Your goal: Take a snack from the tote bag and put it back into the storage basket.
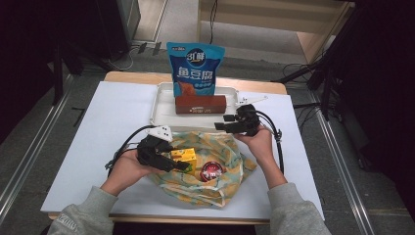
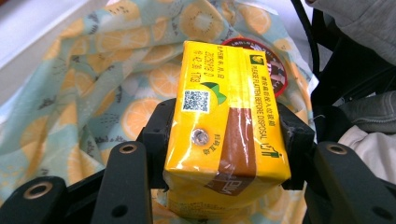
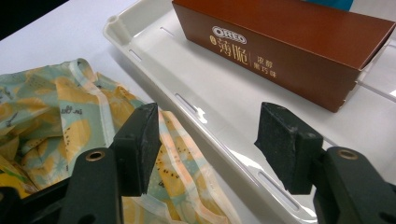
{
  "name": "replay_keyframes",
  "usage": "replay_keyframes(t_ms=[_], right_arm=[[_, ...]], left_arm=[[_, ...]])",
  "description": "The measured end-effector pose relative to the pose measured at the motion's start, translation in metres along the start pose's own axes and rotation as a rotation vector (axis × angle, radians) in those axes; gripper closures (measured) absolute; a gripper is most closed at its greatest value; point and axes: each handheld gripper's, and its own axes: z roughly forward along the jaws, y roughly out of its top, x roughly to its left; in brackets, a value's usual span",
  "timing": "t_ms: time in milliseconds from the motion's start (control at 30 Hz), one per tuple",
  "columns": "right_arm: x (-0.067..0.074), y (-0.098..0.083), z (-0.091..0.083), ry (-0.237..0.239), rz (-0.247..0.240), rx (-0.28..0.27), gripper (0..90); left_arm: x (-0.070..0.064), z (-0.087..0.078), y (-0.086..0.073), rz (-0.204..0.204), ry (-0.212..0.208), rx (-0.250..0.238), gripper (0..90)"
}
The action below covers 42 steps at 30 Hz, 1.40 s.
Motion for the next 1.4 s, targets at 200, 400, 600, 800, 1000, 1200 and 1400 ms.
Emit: replay_keyframes(t_ms=[200,400,600,800,1000,1200,1400], right_arm=[[0.0,0.0,-0.001,-0.002,-0.001,0.0,39.3],[0.005,0.003,-0.008,0.004,-0.005,-0.015,37.4],[0.006,0.001,-0.01,0.002,-0.009,-0.006,35.8],[0.006,0.0,-0.011,0.001,-0.013,-0.011,35.7],[0.007,0.001,-0.012,-0.002,-0.016,-0.021,35.7],[0.008,-0.001,-0.01,0.0,-0.018,-0.018,35.7],[0.01,-0.004,-0.009,-0.002,-0.015,-0.005,35.6]], left_arm=[[0.0,-0.006,0.001,-0.012,0.004,-0.008,50.7],[-0.002,-0.013,0.008,-0.036,0.023,0.004,50.8],[0.0,-0.019,0.011,-0.048,0.036,-0.014,50.9],[0.004,-0.031,0.014,-0.059,0.054,-0.037,51.0],[0.008,-0.041,0.015,-0.071,0.075,-0.045,51.1],[0.011,-0.048,0.016,-0.082,0.084,-0.059,51.1],[0.017,-0.054,0.018,-0.095,0.096,-0.062,51.2]])
